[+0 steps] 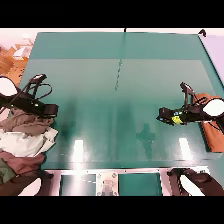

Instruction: Fold the shirts.

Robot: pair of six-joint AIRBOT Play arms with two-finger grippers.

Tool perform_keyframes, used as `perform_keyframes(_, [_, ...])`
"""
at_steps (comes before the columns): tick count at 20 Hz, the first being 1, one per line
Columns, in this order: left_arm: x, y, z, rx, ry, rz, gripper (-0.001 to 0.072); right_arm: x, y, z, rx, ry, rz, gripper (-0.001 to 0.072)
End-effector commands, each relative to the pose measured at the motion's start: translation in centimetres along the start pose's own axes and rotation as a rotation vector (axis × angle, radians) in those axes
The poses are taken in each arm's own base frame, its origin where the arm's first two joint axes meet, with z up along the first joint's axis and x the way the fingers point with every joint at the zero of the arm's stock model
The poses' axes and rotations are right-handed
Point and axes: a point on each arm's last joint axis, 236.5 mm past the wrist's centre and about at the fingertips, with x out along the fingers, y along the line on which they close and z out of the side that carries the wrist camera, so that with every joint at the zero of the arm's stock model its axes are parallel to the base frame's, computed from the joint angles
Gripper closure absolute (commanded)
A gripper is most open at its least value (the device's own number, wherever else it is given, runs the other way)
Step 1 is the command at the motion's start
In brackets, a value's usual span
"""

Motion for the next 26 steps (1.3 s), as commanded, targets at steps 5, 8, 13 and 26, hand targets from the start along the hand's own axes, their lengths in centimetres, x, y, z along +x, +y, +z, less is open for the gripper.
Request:
perform_keyframes(5, [0.0,0.0,0.0,0.000,0.000,0.000,0.0686,0.0,0.0,0.0,0.000,0.000,0.000,0.0694])
perform_keyframes(8, [0.0,0.0,0.0,0.000,0.000,0.000,0.0686,0.0,0.0,0.0,0.000,0.000,0.000,0.0695])
perform_keyframes(13, [0.0,0.0,0.0,0.000,0.000,0.000,0.0686,0.0,0.0,0.0,0.000,0.000,0.000,0.0695])
perform_keyframes(26, [-1.0,5.7,3.9,0.032,-0.162,0.247,-0.0013,0.0,0.3,2.2,0.001,-0.094,0.013,0.0644])
